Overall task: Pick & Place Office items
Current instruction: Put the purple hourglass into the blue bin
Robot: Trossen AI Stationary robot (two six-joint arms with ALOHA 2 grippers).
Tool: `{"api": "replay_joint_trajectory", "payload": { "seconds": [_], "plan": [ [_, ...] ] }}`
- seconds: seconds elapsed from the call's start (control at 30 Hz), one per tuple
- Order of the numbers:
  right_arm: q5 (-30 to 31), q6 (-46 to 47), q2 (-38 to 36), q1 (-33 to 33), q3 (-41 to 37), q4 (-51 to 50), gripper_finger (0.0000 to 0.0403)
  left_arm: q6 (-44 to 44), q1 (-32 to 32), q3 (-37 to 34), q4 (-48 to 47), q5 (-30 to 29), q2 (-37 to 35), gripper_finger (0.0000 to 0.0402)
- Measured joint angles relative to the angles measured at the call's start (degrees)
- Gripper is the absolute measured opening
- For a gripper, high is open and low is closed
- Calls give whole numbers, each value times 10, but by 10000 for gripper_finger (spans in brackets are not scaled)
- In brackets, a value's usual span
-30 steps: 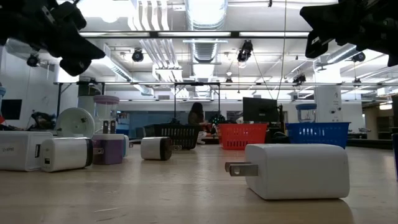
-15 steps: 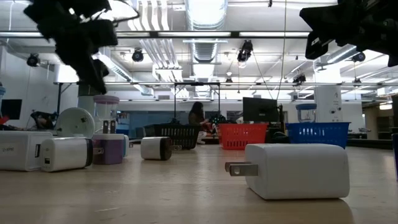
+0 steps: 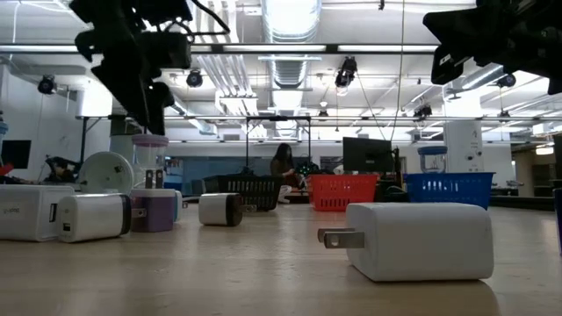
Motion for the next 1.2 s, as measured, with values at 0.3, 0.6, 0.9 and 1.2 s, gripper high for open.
{"api": "replay_joint_trajectory", "payload": {
  "seconds": [0.3, 0.6, 0.9, 1.2],
  "plan": [
    [0, 0, 7, 0, 0, 0, 8, 13, -10, 19, 3, 6, 49, 310],
    [0, 0, 7, 0, 0, 0, 8, 16, -13, 37, -7, -7, 61, 310],
    [0, 0, 7, 0, 0, 0, 8, 32, -12, 37, -19, -24, 59, 310],
    [0, 0, 7, 0, 0, 0, 8, 30, -12, 52, -19, -31, 63, 310]
  ]
}}
